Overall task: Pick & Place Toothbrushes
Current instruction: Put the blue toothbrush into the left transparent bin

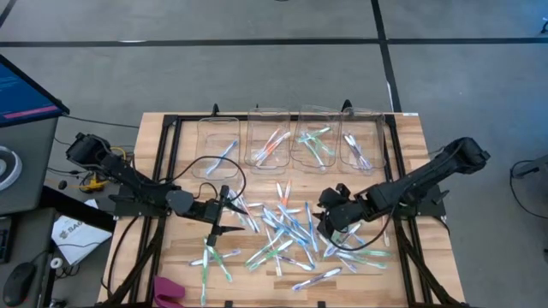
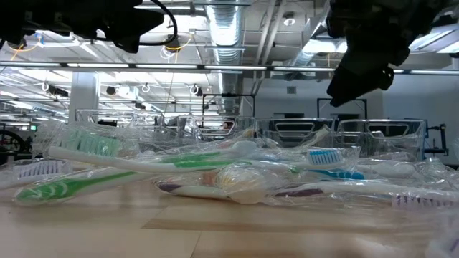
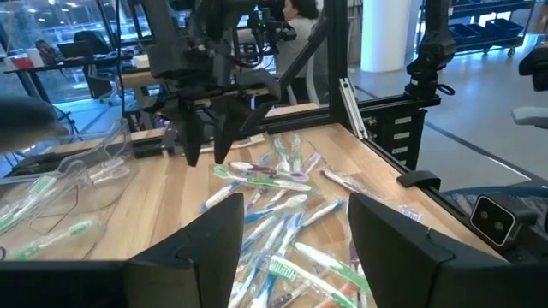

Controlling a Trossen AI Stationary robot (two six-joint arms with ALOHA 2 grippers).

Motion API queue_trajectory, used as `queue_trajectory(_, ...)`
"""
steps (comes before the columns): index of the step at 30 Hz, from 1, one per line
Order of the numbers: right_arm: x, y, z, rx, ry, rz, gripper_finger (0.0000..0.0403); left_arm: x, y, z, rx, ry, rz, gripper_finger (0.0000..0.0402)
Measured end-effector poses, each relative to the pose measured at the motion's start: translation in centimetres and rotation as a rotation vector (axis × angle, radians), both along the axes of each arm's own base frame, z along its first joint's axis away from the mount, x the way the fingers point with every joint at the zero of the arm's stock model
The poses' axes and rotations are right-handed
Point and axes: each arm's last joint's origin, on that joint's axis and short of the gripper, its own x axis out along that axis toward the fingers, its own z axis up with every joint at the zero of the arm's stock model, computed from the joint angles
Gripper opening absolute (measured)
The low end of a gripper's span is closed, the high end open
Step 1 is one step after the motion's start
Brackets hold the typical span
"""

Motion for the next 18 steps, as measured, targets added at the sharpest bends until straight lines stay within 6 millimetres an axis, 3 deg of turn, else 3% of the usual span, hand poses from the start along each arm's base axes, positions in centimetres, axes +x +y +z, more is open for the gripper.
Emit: queue_trajectory(18, -0.29, 0.02, -0.94, 0.020, -0.018, -0.015, 0.0183, -0.35, 0.17, -0.74, -0.011, 0.026, 0.002, 0.0204)
